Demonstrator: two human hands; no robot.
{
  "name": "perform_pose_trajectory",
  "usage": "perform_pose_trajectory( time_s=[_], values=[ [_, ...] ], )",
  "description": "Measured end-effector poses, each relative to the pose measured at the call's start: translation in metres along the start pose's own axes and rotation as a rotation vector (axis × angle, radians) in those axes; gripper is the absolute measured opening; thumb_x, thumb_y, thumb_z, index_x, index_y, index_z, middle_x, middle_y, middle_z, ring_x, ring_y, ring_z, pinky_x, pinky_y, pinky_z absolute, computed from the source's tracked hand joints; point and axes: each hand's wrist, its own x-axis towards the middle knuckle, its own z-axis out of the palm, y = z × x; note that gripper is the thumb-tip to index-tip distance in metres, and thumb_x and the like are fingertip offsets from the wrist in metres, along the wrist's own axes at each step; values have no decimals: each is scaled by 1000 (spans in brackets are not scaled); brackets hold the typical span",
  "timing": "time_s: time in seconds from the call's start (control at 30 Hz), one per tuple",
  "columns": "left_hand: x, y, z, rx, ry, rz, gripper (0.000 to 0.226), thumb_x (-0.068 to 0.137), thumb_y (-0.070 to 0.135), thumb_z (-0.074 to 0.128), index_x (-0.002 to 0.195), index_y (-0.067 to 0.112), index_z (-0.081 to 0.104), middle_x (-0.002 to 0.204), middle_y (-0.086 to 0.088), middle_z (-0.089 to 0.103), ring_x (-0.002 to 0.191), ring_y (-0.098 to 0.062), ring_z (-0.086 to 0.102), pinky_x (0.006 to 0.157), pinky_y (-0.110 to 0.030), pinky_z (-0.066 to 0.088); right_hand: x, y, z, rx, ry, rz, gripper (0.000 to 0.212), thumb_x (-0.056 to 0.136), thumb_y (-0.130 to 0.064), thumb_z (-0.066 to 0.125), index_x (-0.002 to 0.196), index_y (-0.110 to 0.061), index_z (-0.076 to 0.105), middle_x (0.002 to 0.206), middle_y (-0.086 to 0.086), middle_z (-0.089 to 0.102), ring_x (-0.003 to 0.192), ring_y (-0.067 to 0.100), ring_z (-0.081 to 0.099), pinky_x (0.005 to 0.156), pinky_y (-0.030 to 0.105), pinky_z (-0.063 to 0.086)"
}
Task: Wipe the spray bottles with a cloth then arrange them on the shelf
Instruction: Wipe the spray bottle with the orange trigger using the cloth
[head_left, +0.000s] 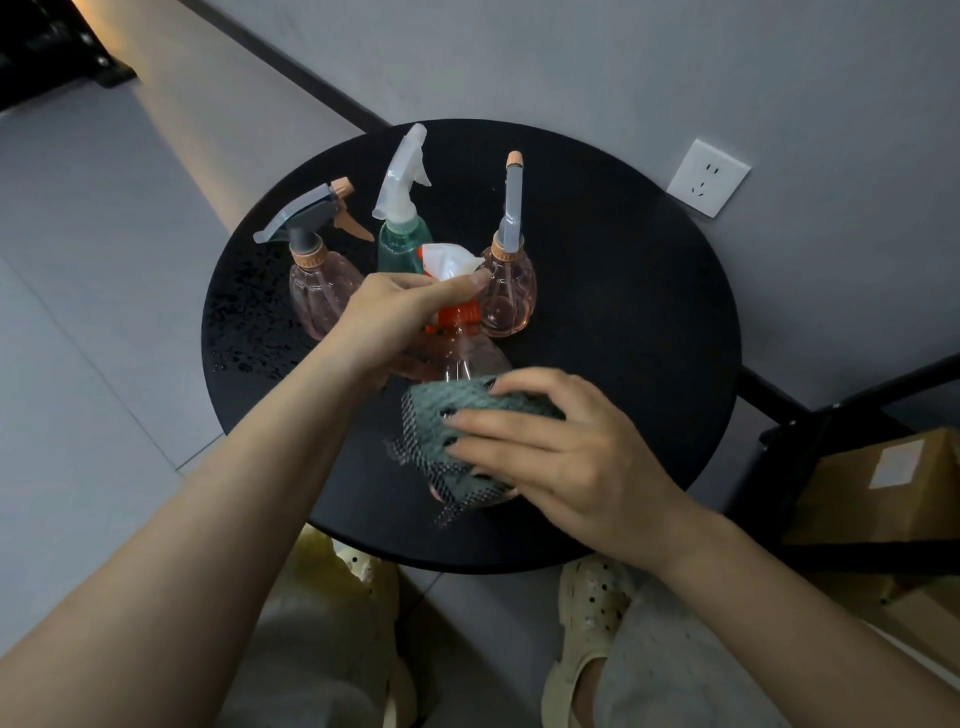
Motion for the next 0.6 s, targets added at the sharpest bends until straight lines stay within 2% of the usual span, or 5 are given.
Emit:
perform_pose_trajectory(
  time_s=[0.07,0.27,0.4,0.5,0.6],
  values=[
    [0,-1,2,-13,-10,2,36,74,42,74,81,7,70,74,-13,68,60,-21,60,60,-27,47,3,2,2,97,63,122,25,92,-19,59,115,-17,68,124,-7,62,114,24,51,91,40,46],
    [-6,-1,7,-12,-68,-5,52,76,36,75,97,-11,65,96,-36,64,80,-34,60,87,-57,48,7,5,2,296,149,374,31,90,-23,56,119,-18,64,127,-7,58,117,15,49,103,25,38],
    [-2,-2,6,-45,-68,-11,43,72,35,77,88,-3,70,78,-18,65,68,-25,59,73,-39,47,6,0,0,185,102,236,29,91,-24,59,118,-14,66,125,-1,60,113,23,50,96,35,44],
    [-1,-1,4,-10,-58,-11,30,75,38,75,72,10,66,58,-3,62,46,-12,55,52,-20,43,1,-4,-1,24,22,62,24,93,-24,60,114,-18,69,122,-4,63,112,27,51,91,41,45],
    [-1,1,-1,13,-46,-19,33,77,40,72,87,8,69,74,-12,71,48,-11,61,46,-18,47,-5,-8,1,-112,-41,-131,20,94,-17,59,111,-19,70,119,-5,65,112,26,51,94,41,41]
  ],
)
